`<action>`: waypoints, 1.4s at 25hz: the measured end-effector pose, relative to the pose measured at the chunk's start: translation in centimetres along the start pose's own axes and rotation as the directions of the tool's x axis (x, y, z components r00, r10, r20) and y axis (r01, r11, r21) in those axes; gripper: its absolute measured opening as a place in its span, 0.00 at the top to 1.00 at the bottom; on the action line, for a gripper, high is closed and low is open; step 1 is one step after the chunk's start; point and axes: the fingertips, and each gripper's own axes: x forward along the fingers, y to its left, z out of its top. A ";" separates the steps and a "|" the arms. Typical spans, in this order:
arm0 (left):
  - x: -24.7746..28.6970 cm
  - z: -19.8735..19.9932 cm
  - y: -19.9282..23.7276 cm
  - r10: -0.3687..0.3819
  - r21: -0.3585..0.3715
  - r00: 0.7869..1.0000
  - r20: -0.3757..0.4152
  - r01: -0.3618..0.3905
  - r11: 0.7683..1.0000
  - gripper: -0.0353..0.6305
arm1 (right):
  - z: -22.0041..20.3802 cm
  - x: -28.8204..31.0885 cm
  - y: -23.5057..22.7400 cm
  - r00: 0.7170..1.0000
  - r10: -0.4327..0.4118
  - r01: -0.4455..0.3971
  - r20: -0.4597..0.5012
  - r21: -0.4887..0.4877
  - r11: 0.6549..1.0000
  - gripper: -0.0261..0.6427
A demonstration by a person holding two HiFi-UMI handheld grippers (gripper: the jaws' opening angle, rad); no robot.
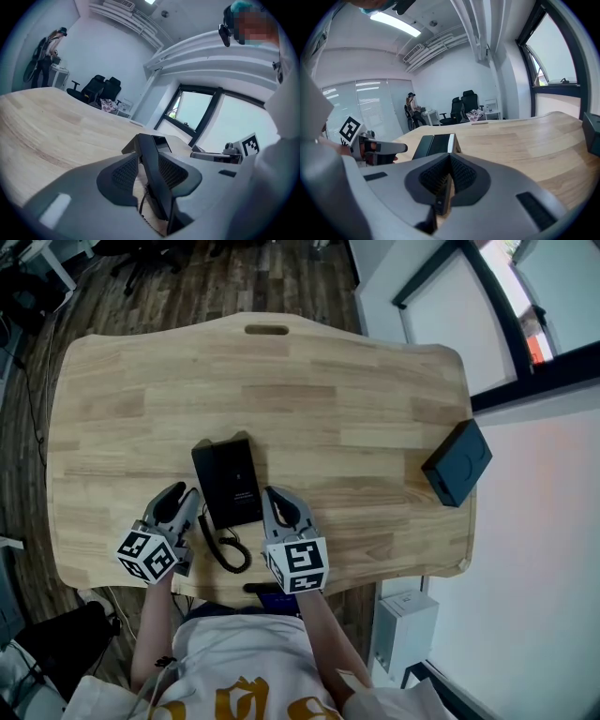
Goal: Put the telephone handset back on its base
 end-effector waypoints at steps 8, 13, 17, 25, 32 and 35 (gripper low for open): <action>-1.1 2.0 -1.6 0.006 0.052 1.000 0.026 -0.007 0.999 0.94 | 1.2 -0.8 1.7 1.000 0.012 -0.012 0.024 -0.023 1.000 0.95; -1.2 4.3 -3.4 -0.019 0.101 0.999 0.051 0.013 0.995 0.94 | 2.9 -1.5 2.2 0.998 0.006 -0.004 0.061 -0.027 1.000 0.95; -1.9 5.4 -4.7 -0.060 0.010 0.993 0.102 0.060 0.998 0.94 | 4.2 -2.6 2.7 0.995 0.002 -0.001 0.101 -0.003 1.000 0.95; -4.4 6.5 -6.2 -0.038 0.068 0.987 0.156 0.027 0.997 0.94 | 5.6 -5.0 4.1 0.989 -0.011 0.011 0.150 0.000 1.000 0.95; -7.2 6.6 -7.6 -0.022 0.127 0.982 0.186 -0.002 0.992 0.94 | 6.1 -7.6 5.8 0.979 -0.016 0.010 0.203 0.028 1.000 0.95; -8.3 6.4 -8.2 -0.022 0.118 0.981 0.193 0.000 0.993 0.94 | 6.5 -8.9 6.4 0.973 -0.014 0.004 0.228 0.044 0.999 0.95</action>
